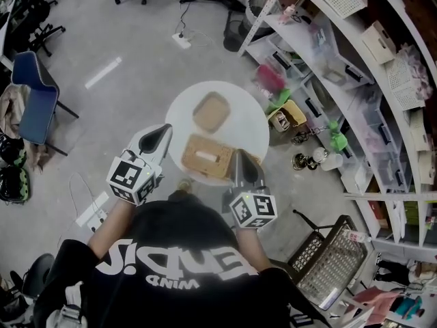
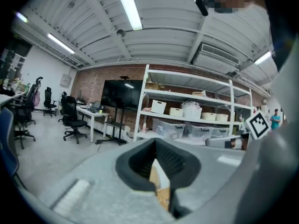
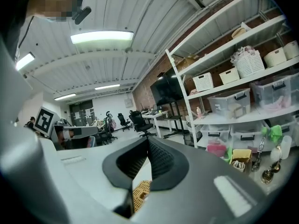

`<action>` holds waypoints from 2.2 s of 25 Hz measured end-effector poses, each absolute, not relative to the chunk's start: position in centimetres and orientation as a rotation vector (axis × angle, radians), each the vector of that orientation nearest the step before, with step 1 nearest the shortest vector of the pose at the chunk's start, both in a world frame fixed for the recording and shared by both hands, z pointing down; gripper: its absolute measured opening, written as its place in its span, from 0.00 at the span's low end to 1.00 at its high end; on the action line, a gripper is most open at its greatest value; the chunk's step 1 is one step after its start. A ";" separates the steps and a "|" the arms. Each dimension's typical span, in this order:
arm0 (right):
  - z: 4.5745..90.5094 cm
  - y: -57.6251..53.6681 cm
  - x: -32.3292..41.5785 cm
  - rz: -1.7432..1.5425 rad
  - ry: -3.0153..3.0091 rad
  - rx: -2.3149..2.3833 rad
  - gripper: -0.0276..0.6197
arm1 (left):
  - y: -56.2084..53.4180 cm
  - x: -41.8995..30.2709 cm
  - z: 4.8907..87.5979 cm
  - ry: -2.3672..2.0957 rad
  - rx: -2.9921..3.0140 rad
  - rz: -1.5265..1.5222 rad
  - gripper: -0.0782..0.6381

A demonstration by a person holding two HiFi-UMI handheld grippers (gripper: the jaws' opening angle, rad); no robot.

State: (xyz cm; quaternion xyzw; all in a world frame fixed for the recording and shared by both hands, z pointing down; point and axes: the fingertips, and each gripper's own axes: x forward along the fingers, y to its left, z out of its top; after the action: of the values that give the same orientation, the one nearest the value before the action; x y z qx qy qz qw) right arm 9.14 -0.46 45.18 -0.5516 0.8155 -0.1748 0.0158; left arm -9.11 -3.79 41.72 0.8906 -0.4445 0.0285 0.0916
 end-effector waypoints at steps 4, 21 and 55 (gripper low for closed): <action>45.4 -2.9 9.9 -0.555 2.526 -1.709 0.04 | -6.3 -8.7 41.5 -1.351 2.657 0.105 0.11; 43.8 -8.3 10.7 -0.561 2.439 -1.752 0.04 | -13.1 -6.6 40.9 -1.186 2.702 0.147 0.11; 50.8 -20.3 11.0 -0.817 2.502 -1.737 0.41 | -20.9 -4.9 43.9 -0.992 2.707 0.210 0.11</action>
State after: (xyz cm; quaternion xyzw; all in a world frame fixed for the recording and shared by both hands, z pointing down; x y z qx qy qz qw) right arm 10.99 -20.27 50.80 -0.5509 0.7933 -0.2591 -0.0058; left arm -4.87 -20.90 43.86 0.9292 -0.3403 0.0719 0.1250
